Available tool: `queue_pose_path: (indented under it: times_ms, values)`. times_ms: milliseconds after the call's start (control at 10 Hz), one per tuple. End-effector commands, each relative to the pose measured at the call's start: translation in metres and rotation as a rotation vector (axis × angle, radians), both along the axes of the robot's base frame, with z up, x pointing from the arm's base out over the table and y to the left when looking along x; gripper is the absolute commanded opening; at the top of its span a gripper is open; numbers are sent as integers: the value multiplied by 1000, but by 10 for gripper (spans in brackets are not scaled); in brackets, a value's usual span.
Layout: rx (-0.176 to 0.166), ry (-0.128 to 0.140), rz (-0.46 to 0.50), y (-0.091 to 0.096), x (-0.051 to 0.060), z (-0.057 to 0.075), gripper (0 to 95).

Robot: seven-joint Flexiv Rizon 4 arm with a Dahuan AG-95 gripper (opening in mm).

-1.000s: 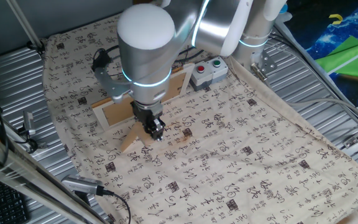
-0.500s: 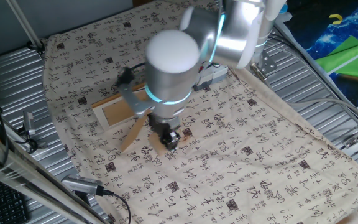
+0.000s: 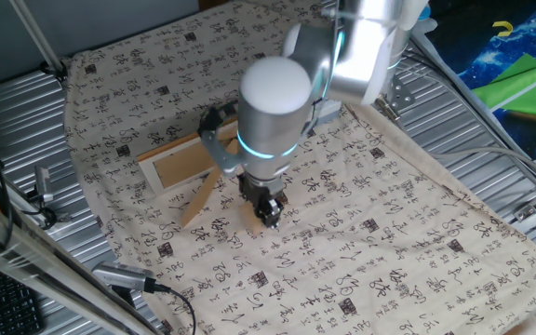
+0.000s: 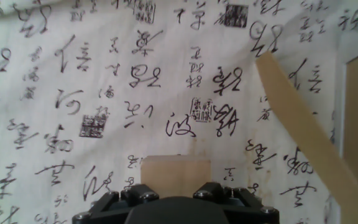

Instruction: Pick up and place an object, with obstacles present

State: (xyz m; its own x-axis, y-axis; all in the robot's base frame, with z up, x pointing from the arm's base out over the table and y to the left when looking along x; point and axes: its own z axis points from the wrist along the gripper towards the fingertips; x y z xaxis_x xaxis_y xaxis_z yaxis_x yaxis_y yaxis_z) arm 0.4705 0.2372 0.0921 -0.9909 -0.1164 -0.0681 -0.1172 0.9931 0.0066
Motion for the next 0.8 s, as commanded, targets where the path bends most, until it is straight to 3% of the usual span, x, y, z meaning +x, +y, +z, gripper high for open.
queue_pose_path:
  times_ms: [100,600,800]
  values:
    - [3,-4,-6,-1,0,-17,0]
    - [-5,10,-17,6,8,-34,0]
    - [-7,12,-15,6,8,-34,0]
